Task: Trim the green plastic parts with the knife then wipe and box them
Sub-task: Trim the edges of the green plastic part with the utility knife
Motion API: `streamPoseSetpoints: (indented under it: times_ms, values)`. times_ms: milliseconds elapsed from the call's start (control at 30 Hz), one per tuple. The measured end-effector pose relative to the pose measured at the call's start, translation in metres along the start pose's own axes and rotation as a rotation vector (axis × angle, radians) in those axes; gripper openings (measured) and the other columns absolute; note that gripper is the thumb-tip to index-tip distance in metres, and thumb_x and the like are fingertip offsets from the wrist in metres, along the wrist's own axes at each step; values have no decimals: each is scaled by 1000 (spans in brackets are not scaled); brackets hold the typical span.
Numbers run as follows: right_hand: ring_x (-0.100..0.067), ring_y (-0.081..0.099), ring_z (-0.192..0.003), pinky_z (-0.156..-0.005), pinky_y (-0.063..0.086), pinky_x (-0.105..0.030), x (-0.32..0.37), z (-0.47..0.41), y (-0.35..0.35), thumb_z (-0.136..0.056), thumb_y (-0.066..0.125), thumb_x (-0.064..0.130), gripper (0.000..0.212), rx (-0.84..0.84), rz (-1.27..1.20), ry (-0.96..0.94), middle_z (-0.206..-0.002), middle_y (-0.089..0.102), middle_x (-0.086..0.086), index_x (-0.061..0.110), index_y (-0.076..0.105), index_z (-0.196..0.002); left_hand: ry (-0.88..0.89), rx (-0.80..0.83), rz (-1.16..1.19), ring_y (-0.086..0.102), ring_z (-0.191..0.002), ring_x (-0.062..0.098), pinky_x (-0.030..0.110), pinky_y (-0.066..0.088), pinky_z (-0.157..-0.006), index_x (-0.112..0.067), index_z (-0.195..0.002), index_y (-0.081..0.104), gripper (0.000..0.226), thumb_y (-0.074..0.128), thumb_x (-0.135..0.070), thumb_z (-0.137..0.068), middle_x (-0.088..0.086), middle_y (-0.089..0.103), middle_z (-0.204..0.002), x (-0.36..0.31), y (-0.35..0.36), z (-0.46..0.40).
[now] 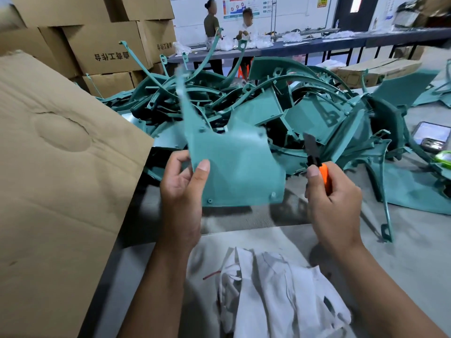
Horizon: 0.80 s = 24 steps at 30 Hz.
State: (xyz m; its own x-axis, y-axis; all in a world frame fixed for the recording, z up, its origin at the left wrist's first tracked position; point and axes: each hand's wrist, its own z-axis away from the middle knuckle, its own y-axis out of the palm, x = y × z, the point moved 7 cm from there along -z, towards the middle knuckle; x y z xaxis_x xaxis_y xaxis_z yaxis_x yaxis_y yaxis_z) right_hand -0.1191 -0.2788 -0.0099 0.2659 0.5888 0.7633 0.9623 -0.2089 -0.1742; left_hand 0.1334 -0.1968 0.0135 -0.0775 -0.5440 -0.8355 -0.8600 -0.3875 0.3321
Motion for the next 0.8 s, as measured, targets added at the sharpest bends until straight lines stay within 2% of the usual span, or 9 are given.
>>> streamPoseSetpoints:
  times_ms: [67,200,333,433,500,567,667,733,800]
  values:
    - [-23,42,-53,-47,35,-32,-11,3,9,-102,57,47,45,63,-350,203,-66,50,-12,9,50,-79,-45,30,-58,75,-91,26,35,61,-73,-19,-113,69,17,61,-17,-98,14,78,-103,4,-1,3]
    - [-17,43,-48,-42,34,-22,-13,8,34,-77,72,78,69,316,-841,522,-89,63,-8,15,70,-104,-160,66,2,75,-96,27,34,61,-81,-12,-119,74,26,64,-14,-95,18,77,-108,13,-1,8]
    - [-7,42,-45,-35,35,-17,-6,11,40,-68,82,75,83,410,-1123,595,-100,68,-7,13,66,-121,-252,202,-8,75,-88,18,24,59,-74,-14,-110,80,24,70,-10,-89,15,78,-104,20,6,13]
    - [-5,40,-44,-34,32,-13,-5,13,41,-69,92,52,57,397,-1094,626,-85,63,-9,15,70,-107,-256,273,-116,75,-87,16,24,58,-74,-16,-104,82,23,77,-12,-83,12,79,-102,25,14,16]
    - [-6,37,-41,-36,32,-13,-2,16,42,-77,88,30,39,420,-992,604,-66,52,-8,8,68,-103,-242,289,-164,75,-88,17,25,58,-74,-18,-104,81,22,80,-14,-81,10,79,-101,28,18,18]
    - [-8,33,-39,-40,32,-15,-1,17,42,-79,82,16,27,419,-949,549,-55,46,-6,6,58,-86,-268,246,-153,75,-85,21,29,59,-71,-21,-108,79,29,83,-20,-80,13,79,-100,31,16,18]
    - [-13,34,-42,-57,18,-36,-3,15,38,-82,80,15,32,373,-968,527,-55,45,-6,13,49,-73,-418,202,-32,75,-92,32,39,60,-74,-26,-121,71,46,85,-32,-77,17,76,-110,42,11,22]
    - [-17,35,-44,-66,15,-51,-3,11,33,-82,82,18,32,333,-974,503,-55,45,-5,14,51,-73,-542,242,58,73,-104,36,42,60,-81,-20,-124,69,57,89,-40,-74,17,73,-119,51,13,29]
    - [-20,37,-46,-62,22,-45,-1,8,28,-81,86,23,34,298,-893,460,-56,49,-7,13,54,-76,-601,270,50,71,-110,38,43,59,-85,-15,-123,70,67,91,-49,-69,17,73,-122,58,13,33]
